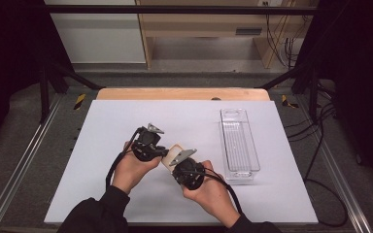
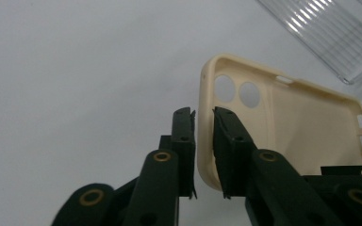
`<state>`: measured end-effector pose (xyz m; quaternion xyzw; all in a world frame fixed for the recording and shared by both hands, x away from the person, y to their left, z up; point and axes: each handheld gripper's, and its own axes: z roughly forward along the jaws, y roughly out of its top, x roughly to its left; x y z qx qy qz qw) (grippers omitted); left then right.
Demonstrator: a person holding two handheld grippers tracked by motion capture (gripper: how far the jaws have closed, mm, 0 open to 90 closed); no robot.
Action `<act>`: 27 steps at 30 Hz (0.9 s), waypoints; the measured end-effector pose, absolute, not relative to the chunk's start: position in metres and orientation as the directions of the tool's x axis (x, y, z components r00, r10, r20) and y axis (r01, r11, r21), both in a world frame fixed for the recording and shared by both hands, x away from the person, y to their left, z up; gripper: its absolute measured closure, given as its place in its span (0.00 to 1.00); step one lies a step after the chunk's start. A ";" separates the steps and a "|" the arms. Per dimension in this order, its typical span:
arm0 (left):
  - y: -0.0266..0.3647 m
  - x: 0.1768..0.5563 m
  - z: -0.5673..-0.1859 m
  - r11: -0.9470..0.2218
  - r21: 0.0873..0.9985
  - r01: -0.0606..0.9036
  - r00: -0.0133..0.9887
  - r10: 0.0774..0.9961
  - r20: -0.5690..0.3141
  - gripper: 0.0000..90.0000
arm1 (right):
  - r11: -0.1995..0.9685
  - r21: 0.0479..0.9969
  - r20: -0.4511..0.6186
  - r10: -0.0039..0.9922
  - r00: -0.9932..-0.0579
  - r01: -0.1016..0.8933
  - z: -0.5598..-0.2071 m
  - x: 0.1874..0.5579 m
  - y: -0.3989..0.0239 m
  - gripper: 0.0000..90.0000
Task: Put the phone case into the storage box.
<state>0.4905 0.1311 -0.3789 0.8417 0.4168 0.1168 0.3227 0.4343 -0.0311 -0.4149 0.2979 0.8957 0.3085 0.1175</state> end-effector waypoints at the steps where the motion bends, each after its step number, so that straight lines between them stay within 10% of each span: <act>1: 0.133 0.490 -0.377 -0.434 0.654 0.620 0.623 0.779 -0.073 0.80 | 0.631 0.626 -0.031 0.607 -0.794 0.459 -0.415 0.435 -0.032 0.99; 20: 0.180 0.481 -0.375 -0.232 0.828 0.510 0.519 0.851 -0.081 0.20 | 0.566 0.684 -0.026 0.649 -0.760 0.460 -0.407 0.443 -0.048 0.99; 27: 0.197 0.476 -0.389 -0.174 0.871 0.460 0.489 0.868 -0.085 0.14 | 0.535 0.718 -0.024 0.658 -0.752 0.445 -0.406 0.448 -0.052 0.99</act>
